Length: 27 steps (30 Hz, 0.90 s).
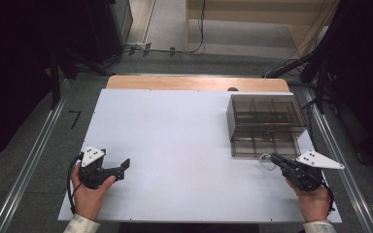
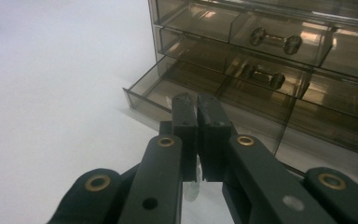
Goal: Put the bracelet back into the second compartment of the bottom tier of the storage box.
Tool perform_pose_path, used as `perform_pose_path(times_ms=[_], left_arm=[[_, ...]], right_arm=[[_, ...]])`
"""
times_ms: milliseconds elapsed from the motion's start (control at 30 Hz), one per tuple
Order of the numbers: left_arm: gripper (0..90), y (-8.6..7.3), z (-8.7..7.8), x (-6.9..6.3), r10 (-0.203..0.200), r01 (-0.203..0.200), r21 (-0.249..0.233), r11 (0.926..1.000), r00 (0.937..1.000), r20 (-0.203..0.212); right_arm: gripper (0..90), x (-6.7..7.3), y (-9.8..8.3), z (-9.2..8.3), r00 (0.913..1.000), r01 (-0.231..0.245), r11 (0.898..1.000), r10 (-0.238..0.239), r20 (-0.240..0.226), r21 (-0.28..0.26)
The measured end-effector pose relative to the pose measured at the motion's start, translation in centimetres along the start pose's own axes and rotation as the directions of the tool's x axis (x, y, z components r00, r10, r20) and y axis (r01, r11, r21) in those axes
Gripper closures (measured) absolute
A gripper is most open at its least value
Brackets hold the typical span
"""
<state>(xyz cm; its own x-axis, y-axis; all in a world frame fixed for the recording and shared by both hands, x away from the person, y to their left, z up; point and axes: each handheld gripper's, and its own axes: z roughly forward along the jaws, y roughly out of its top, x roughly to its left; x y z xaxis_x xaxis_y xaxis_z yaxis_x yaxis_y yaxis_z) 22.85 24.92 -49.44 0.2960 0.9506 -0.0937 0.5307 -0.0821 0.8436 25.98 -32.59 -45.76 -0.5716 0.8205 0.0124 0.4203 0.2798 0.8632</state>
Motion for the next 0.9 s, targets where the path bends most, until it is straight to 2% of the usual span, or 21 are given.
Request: perform_pose_path(times_ms=[900], left_arm=[[4.4, 0.0, 0.0, 0.0, 0.001, -0.001, 0.001, 1.0, 1.0, 0.0]], right_arm=[[84.5, -1.3, 1.4, -0.7, 0.9979, -0.035, 0.997, 0.038, 0.053, -0.066]])
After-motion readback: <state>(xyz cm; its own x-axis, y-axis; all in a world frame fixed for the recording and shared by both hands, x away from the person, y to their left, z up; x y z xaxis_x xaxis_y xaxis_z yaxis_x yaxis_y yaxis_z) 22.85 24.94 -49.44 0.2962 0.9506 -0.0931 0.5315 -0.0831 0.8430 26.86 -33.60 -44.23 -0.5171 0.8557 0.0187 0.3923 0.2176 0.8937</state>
